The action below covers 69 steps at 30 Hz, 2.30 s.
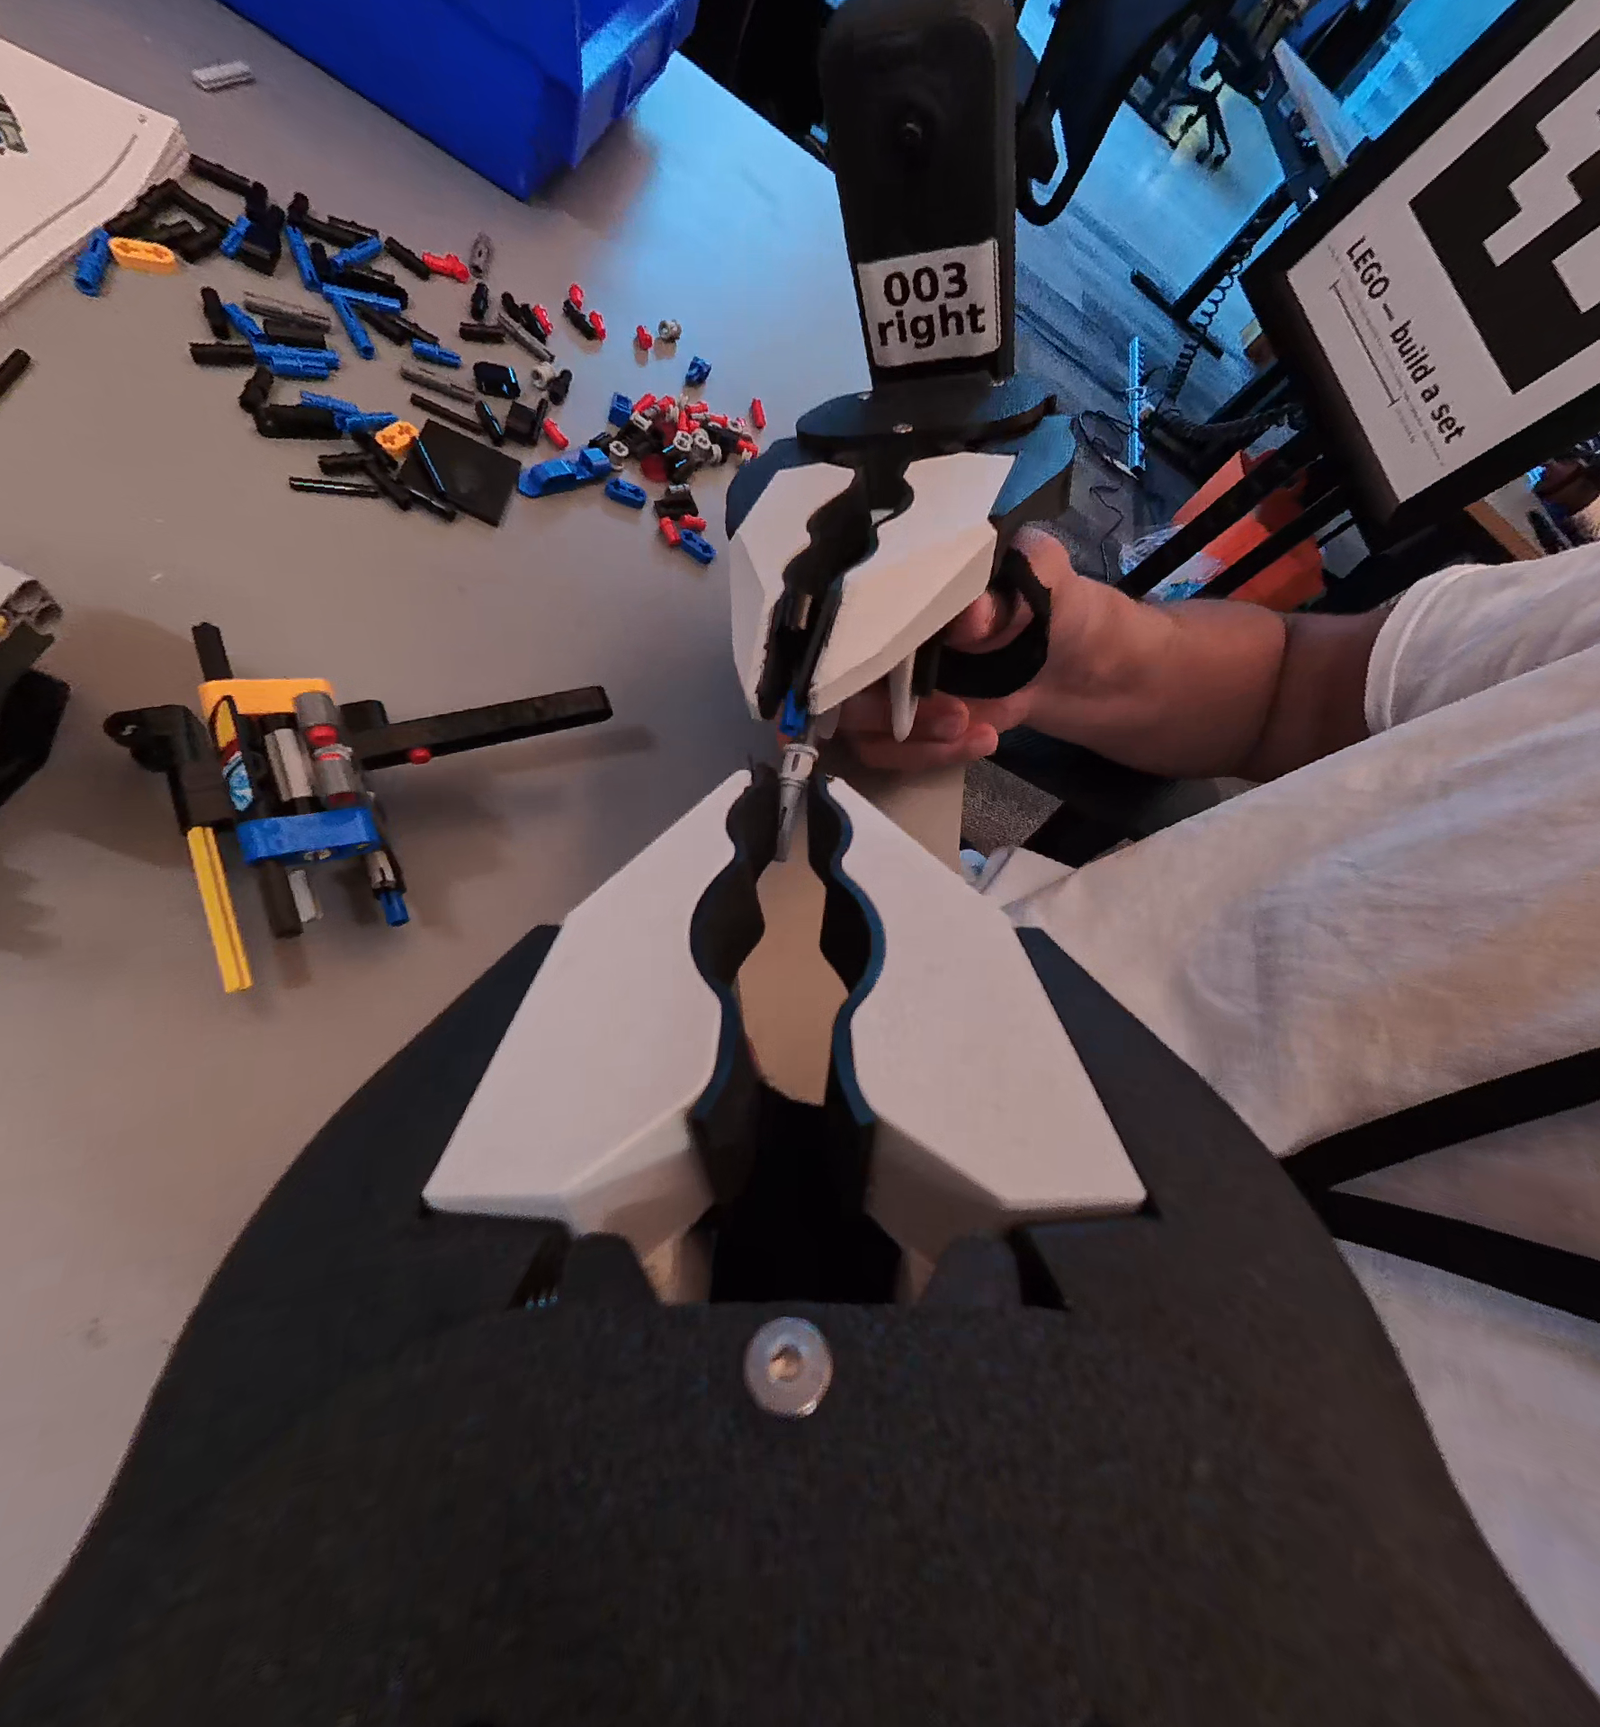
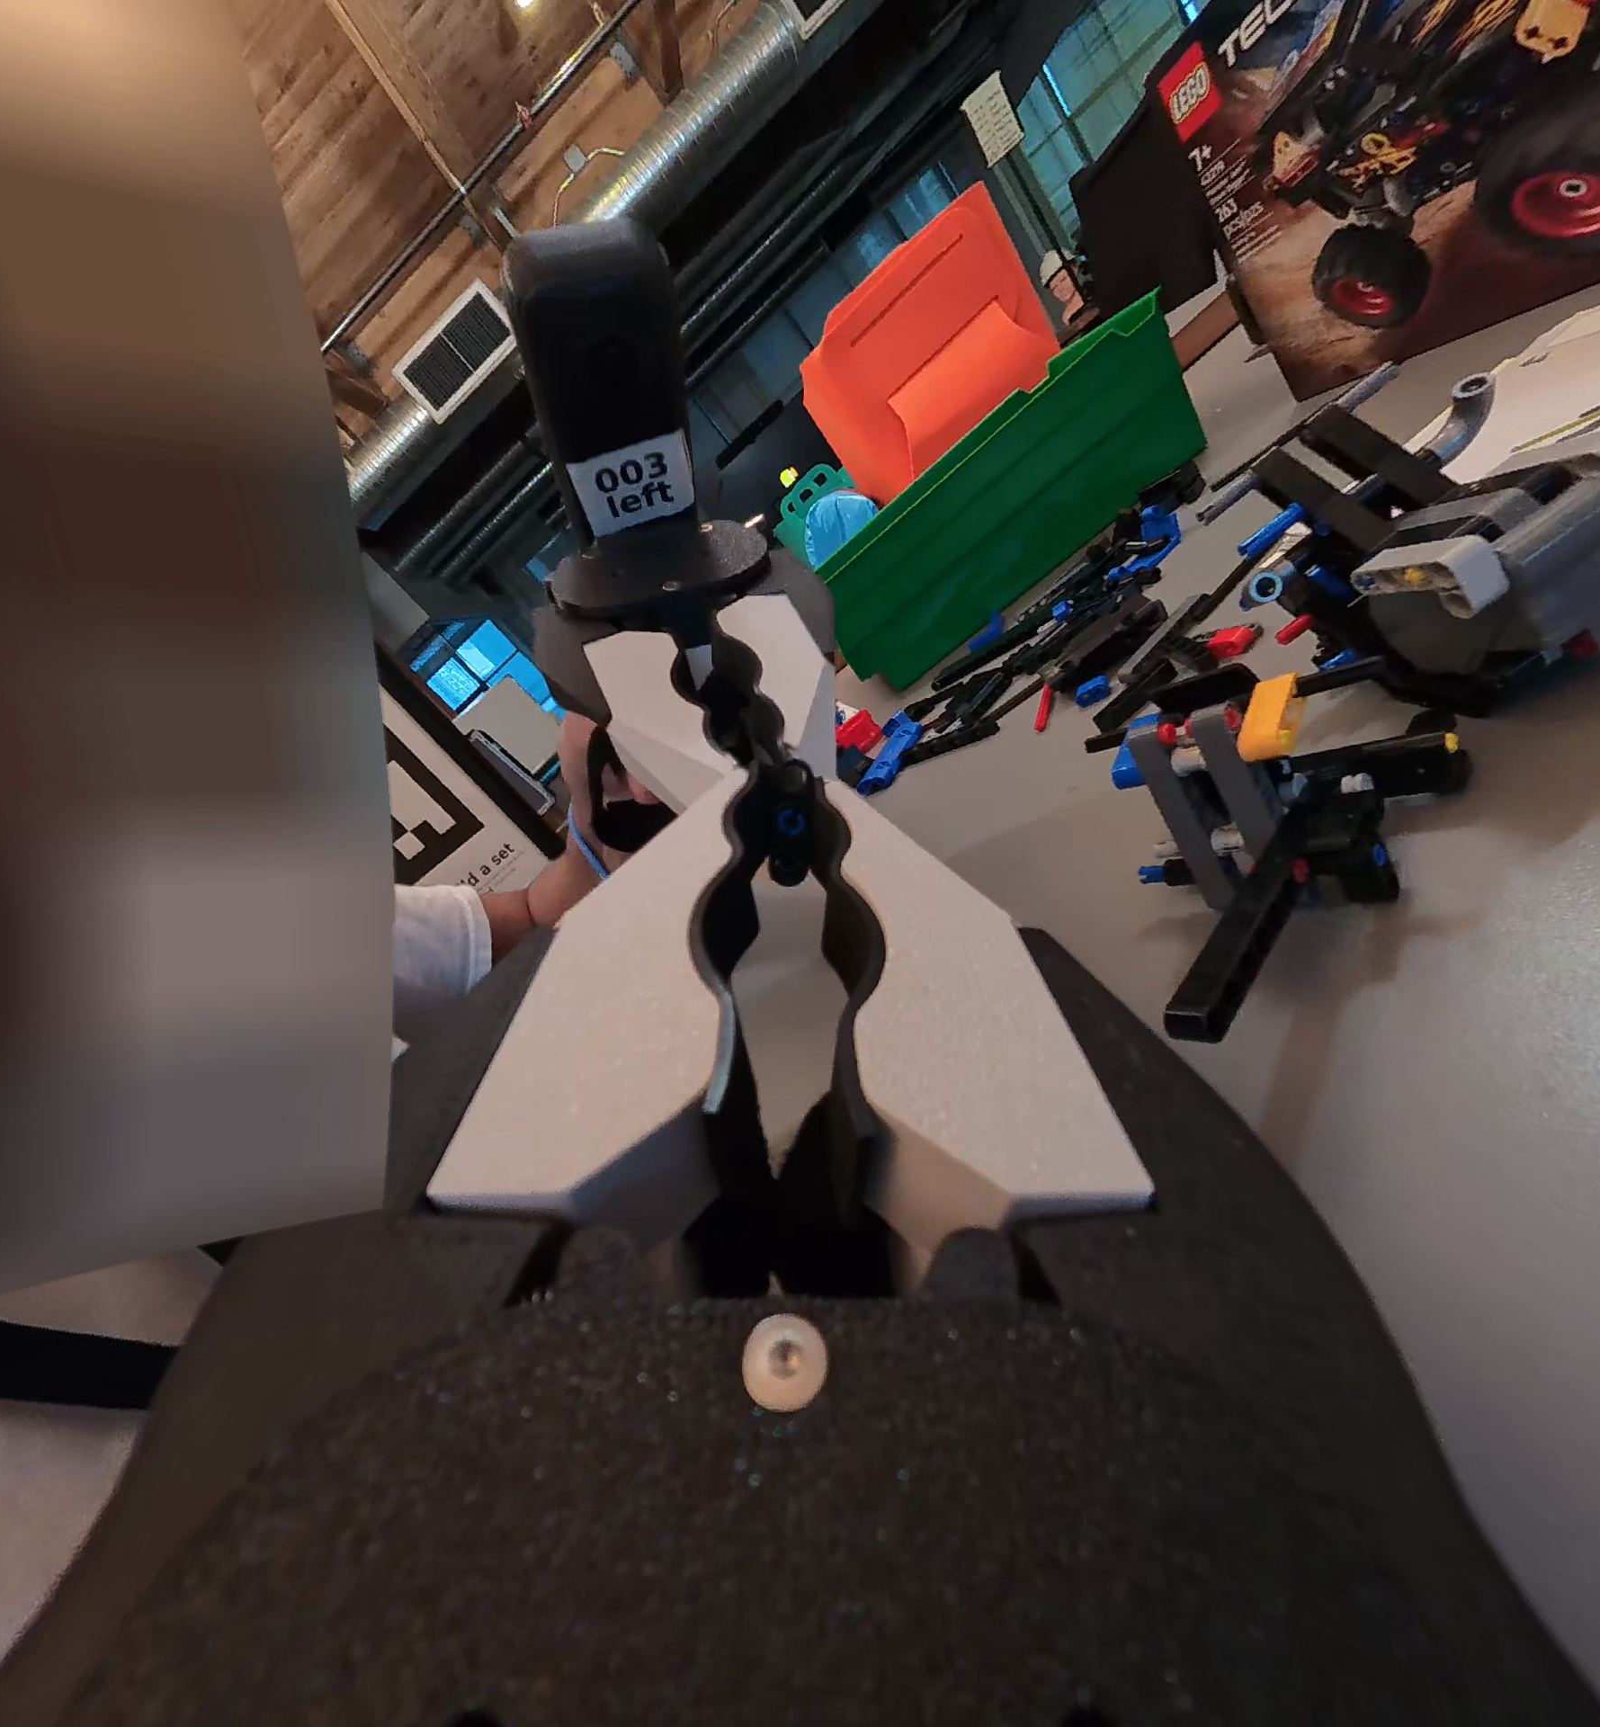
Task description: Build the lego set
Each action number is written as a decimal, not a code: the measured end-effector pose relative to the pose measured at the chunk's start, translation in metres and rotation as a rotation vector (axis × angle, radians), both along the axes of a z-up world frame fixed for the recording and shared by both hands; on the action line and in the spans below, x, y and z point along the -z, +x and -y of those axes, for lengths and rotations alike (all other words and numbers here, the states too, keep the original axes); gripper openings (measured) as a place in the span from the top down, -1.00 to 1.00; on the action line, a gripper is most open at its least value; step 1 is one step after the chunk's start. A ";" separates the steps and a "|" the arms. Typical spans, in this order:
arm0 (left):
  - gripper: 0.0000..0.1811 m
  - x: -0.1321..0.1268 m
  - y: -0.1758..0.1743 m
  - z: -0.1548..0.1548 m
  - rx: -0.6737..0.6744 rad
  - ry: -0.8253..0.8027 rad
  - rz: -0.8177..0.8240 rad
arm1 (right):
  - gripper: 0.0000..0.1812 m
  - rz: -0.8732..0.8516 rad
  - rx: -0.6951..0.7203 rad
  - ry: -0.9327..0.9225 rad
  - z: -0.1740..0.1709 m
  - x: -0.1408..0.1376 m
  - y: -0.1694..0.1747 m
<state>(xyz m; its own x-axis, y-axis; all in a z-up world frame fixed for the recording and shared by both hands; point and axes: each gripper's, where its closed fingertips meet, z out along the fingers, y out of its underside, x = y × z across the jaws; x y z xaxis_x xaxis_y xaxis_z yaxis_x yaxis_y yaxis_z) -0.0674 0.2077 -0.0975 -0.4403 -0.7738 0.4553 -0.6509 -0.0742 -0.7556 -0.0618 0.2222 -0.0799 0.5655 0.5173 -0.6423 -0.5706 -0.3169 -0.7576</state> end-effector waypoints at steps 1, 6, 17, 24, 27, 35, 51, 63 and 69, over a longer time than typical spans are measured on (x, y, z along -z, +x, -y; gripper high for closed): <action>0.95 0.001 0.000 0.000 0.005 0.002 -0.006 | 0.92 0.000 0.011 -0.001 -0.001 0.000 0.000; 0.95 0.002 0.001 0.000 0.020 -0.050 -0.023 | 0.93 0.034 0.051 0.003 -0.001 0.001 0.001; 0.96 -0.003 0.005 -0.003 0.015 -0.075 0.030 | 0.93 0.027 0.065 -0.006 -0.002 0.003 0.004; 0.96 -0.004 0.012 0.000 -0.025 -0.134 0.080 | 0.92 0.040 0.130 0.013 -0.004 0.001 0.009; 0.96 -0.004 0.014 0.001 -0.030 -0.133 0.095 | 0.93 0.016 0.120 0.006 -0.003 0.001 0.011; 0.96 -0.006 0.021 0.002 -0.063 -0.186 0.153 | 0.92 -0.018 0.119 0.008 -0.002 -0.001 0.016; 0.95 0.008 -0.001 0.001 0.013 -0.049 0.170 | 0.92 0.116 -0.099 -0.051 0.009 0.013 -0.002; 0.96 -0.004 0.004 0.005 0.009 -0.166 0.205 | 0.93 0.079 -0.059 0.006 0.012 0.005 0.003; 0.96 -0.005 0.007 0.008 0.004 -0.250 0.199 | 0.93 0.078 -0.043 0.011 0.012 0.004 0.005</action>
<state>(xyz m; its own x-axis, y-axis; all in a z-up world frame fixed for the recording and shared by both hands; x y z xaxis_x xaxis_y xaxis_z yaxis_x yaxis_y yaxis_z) -0.0603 0.1995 -0.0922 -0.5428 -0.6467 0.5358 -0.4932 -0.2709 -0.8267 -0.0571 0.2102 -0.0841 0.5907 0.5489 -0.5915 -0.4962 -0.3309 -0.8027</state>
